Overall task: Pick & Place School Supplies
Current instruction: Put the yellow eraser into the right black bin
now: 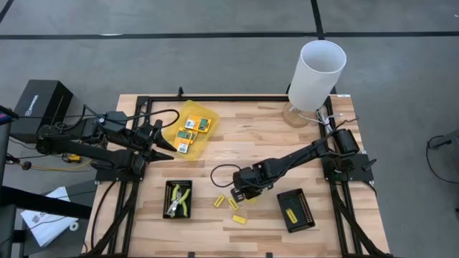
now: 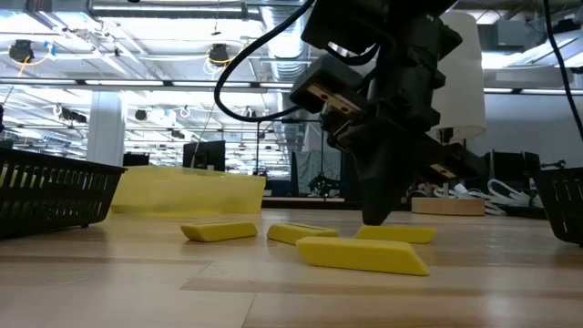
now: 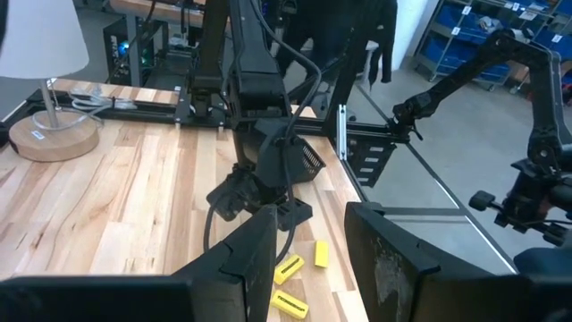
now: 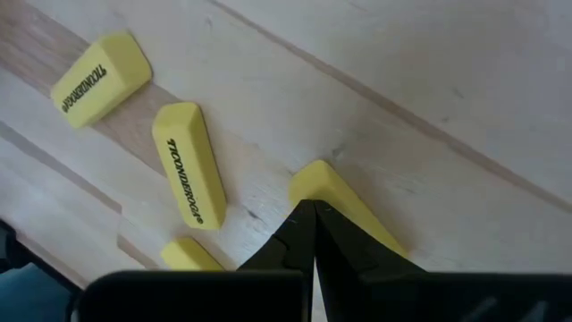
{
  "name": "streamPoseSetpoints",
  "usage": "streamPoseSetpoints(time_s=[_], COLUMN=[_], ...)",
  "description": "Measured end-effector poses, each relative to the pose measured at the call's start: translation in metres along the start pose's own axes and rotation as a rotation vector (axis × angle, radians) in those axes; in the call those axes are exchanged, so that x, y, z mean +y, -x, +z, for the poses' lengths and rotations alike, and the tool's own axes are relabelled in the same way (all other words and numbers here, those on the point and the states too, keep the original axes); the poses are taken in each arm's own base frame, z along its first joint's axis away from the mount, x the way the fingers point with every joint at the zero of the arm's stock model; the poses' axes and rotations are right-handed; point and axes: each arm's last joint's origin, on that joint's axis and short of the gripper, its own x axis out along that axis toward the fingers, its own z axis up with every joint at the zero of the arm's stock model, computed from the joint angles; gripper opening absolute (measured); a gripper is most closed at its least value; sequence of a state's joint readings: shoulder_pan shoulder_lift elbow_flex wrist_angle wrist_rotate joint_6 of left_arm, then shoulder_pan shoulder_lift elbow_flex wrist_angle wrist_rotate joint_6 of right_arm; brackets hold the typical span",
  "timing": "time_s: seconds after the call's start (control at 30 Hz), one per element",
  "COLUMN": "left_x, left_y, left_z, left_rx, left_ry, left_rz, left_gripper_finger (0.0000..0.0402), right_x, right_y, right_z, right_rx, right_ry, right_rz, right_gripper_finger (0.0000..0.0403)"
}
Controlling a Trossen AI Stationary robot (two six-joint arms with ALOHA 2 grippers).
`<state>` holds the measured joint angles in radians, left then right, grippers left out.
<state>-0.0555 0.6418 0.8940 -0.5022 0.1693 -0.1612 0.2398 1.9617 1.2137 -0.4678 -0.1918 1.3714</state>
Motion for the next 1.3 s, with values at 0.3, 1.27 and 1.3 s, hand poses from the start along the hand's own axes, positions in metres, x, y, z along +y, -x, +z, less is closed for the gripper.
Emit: streamPoseSetpoints(time_s=[0.3, 1.27, 1.3], left_x=[0.0, 0.0, 0.0], left_y=[0.0, 0.0, 0.0], left_z=[0.0, 0.0, 0.0], left_rx=[0.0, 0.0, 0.0], left_ry=[0.0, 0.011, 0.011], left_rz=[0.0, 0.0, 0.0], left_gripper_finger=[0.0129, 0.0129, 0.0129], right_x=[-0.003, -0.025, -0.025], right_y=[0.001, 0.008, 0.009], right_z=[0.006, 0.044, 0.045], right_rx=[0.01, 0.019, 0.017], right_ry=[0.025, 0.073, 0.071], right_rz=[-0.016, -0.095, -0.093], right_gripper_finger=[0.0, 0.0, 0.0])
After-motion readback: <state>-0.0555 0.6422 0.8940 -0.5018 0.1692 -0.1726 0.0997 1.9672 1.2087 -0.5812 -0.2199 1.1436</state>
